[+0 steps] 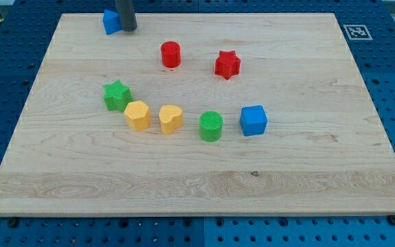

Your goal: Slide the red circle towards the top center

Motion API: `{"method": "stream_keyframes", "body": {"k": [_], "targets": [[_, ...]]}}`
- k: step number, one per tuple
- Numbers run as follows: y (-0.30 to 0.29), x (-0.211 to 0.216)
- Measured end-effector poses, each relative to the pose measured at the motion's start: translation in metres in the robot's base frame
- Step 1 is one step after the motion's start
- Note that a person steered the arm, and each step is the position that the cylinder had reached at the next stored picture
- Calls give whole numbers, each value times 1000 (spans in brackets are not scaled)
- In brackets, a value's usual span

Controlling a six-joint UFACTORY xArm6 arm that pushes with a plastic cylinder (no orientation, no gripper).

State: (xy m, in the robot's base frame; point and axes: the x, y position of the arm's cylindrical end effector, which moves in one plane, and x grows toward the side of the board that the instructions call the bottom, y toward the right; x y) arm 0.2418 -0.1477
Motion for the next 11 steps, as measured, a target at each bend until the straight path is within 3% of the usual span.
{"method": "stream_keyframes", "body": {"k": [1,8,9,11], "targets": [[3,27],[5,52],[12,87],[69,96]]}}
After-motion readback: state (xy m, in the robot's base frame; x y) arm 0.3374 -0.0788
